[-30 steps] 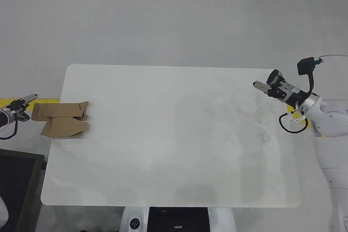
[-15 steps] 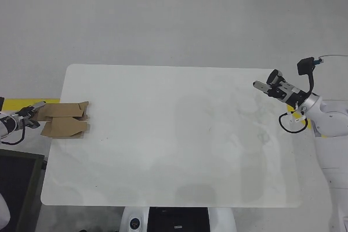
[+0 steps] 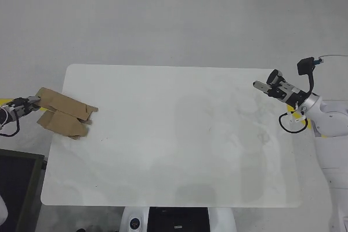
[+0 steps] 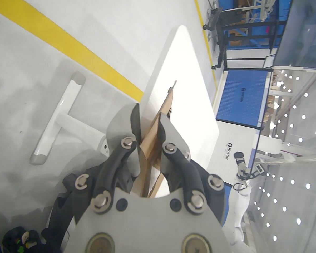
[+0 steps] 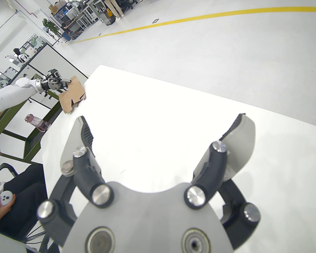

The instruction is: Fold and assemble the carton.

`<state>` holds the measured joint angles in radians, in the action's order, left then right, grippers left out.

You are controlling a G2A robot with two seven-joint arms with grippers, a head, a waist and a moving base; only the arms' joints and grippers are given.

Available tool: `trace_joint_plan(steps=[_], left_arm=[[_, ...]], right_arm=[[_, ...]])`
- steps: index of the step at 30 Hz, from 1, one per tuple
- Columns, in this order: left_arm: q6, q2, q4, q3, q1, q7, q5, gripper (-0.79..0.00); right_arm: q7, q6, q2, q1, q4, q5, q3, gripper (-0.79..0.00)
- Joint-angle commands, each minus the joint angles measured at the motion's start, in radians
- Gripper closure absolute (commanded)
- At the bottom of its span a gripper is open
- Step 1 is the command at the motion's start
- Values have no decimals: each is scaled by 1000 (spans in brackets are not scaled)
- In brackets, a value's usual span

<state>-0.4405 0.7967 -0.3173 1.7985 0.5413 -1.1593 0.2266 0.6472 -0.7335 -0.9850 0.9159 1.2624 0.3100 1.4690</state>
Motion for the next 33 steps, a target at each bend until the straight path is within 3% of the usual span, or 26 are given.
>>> trace_joint_plan(steps=[1,10,20,33], left_arm=[[-2,1,-5,5,-11,-26,-42,0],[-27,23,-92,-18,-70,-110,-182,0],[-37,87,-258,-143,-115,-183,-352,0],[18,182,-404,-383,-146,-51,-474,0]], right_arm=[[0,0,0,0,0,0,0,-785],[0,0,0,0,0,0,0,-785],[0,0,0,0,0,0,0,-785],[0,0,0,0,0,0,0,-785]])
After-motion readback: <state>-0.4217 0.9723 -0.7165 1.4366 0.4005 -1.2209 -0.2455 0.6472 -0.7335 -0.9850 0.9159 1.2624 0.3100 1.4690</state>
